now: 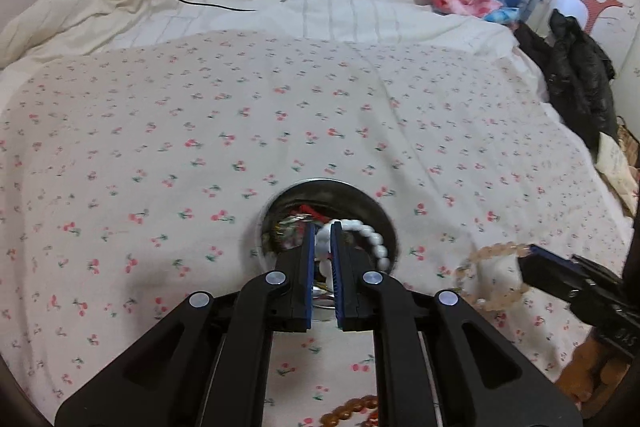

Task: Organize jewelry
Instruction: 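Lift both held bracelets and carry them over the silver tin, then open both tools over the silver tin to drop the bracelets inside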

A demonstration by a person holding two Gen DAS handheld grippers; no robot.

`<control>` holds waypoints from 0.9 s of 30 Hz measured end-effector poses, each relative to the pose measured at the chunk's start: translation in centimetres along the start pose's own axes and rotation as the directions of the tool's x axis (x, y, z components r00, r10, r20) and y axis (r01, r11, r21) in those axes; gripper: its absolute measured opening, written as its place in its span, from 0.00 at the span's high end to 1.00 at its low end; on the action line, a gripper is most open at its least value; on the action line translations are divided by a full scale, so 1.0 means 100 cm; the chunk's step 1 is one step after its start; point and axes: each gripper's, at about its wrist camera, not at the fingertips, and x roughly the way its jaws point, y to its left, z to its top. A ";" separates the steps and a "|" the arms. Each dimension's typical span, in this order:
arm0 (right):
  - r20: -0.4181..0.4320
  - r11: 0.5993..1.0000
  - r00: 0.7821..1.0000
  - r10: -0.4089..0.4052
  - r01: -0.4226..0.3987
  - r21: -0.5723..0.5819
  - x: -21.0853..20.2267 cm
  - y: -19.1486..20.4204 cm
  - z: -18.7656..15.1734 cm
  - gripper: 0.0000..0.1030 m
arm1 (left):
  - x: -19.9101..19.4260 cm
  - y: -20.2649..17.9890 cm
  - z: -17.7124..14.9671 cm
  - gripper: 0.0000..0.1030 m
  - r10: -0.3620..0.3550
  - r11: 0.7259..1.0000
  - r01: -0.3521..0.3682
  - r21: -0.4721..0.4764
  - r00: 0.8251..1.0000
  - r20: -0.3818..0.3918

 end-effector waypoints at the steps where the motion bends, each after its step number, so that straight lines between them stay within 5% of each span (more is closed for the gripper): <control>1: 0.003 1.000 1.000 0.008 -0.008 0.003 0.000 0.001 0.002 0.92 | -0.001 0.003 0.001 0.89 0.006 1.000 -0.006 -0.010 1.000 -0.001; 14: -0.033 0.977 0.978 0.208 -0.206 0.049 0.052 0.034 0.045 0.92 | -0.021 0.042 0.011 0.65 0.008 0.984 0.004 -0.177 0.998 0.067; 17: -0.083 0.991 0.988 0.132 -0.129 0.039 0.079 0.035 0.048 0.92 | -0.022 0.046 0.011 0.60 0.009 0.981 0.005 -0.195 0.997 0.071; 19: -0.128 1.000 0.992 0.010 -0.010 -0.002 0.099 0.032 0.045 0.92 | -0.023 0.047 0.010 0.58 0.011 0.980 0.003 -0.197 0.997 0.070; 23: -0.170 0.982 0.972 -0.161 0.140 -0.129 0.122 0.035 0.035 0.92 | -0.022 0.045 0.009 0.57 0.012 0.982 -0.001 -0.191 0.998 0.061; 26: -0.201 0.972 0.961 -0.192 0.158 -0.173 0.131 0.035 0.028 0.90 | -0.020 0.044 0.009 0.56 0.016 0.982 -0.005 -0.186 0.998 0.054; 27: -0.202 0.972 0.960 -0.192 0.158 -0.173 0.131 0.033 0.026 0.80 | -0.020 0.044 0.009 0.55 0.017 0.982 -0.007 -0.188 0.999 0.052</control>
